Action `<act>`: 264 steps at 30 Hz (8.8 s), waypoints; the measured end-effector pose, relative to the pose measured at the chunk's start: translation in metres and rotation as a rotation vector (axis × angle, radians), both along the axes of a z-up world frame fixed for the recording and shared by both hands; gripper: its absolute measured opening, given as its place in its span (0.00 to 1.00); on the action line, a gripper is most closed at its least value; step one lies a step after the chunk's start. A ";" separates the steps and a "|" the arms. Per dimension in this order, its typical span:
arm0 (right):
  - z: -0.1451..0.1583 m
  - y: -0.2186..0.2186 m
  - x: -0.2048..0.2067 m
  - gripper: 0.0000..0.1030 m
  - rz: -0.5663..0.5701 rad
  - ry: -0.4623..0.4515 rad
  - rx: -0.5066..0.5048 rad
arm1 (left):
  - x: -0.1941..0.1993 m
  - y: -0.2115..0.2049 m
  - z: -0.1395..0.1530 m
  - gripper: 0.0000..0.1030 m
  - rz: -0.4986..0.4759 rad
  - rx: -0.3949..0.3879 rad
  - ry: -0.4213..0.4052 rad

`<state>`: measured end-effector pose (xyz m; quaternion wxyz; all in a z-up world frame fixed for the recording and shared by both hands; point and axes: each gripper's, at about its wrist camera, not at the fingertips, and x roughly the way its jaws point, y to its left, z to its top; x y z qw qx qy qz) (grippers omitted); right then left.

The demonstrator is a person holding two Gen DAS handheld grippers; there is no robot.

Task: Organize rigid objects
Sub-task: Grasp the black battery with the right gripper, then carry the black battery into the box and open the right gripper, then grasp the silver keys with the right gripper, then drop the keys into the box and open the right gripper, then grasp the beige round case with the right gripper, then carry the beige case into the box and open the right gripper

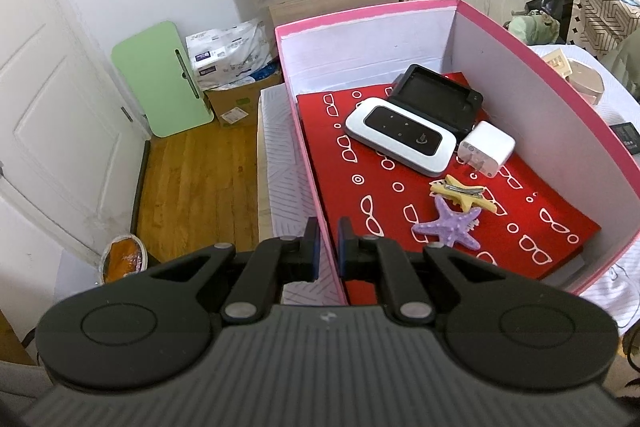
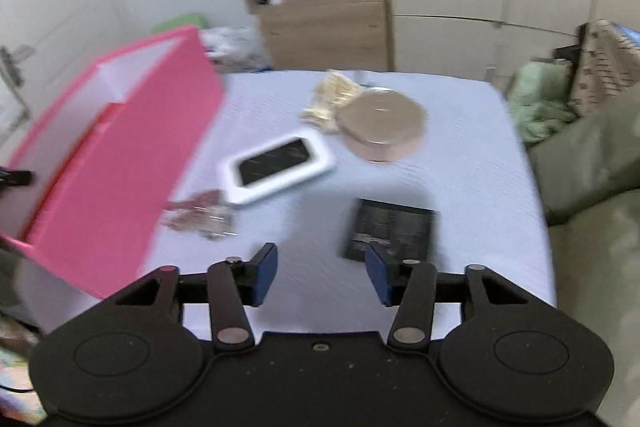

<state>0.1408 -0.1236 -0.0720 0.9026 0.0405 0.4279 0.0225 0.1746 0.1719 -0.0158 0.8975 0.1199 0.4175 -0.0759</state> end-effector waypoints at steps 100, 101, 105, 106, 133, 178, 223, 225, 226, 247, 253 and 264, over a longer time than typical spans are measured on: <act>-0.007 0.086 0.031 0.06 0.323 -0.007 0.071 | 0.003 0.004 0.000 0.09 -0.038 0.004 0.009; 0.000 0.082 0.027 0.06 0.312 -0.018 0.086 | 0.003 0.004 0.000 0.09 -0.037 0.001 0.008; 0.019 0.073 0.015 0.06 0.289 -0.056 0.090 | 0.002 0.004 0.000 0.09 -0.035 -0.002 0.007; 0.025 0.073 0.013 0.06 0.288 -0.067 0.084 | 0.002 0.005 -0.001 0.09 -0.036 -0.003 0.006; 0.084 0.220 0.072 0.06 0.744 -0.109 0.236 | -0.001 0.009 0.000 0.09 -0.034 -0.030 -0.008; 0.023 -0.012 0.106 0.69 0.086 0.045 -0.155 | 0.001 0.013 -0.002 0.10 -0.047 -0.065 -0.003; -0.020 -0.030 0.067 0.80 -0.016 -0.023 -0.010 | -0.003 0.015 -0.002 0.10 -0.012 -0.100 -0.001; -0.012 -0.027 0.061 0.80 -0.015 -0.040 -0.015 | -0.003 0.016 -0.002 0.10 -0.012 -0.101 -0.002; -0.008 -0.026 0.059 0.80 -0.020 -0.049 -0.014 | -0.004 0.016 -0.002 0.10 -0.011 -0.103 -0.001; 0.119 0.078 0.049 0.80 0.345 -0.188 0.155 | -0.005 0.017 -0.002 0.09 0.008 -0.121 -0.003; 0.110 0.126 0.082 0.80 0.485 -0.120 0.205 | -0.003 0.014 -0.002 0.09 0.014 -0.106 -0.002; 0.030 0.198 0.158 0.80 0.489 0.245 0.436 | -0.005 0.018 -0.002 0.09 0.037 -0.138 -0.007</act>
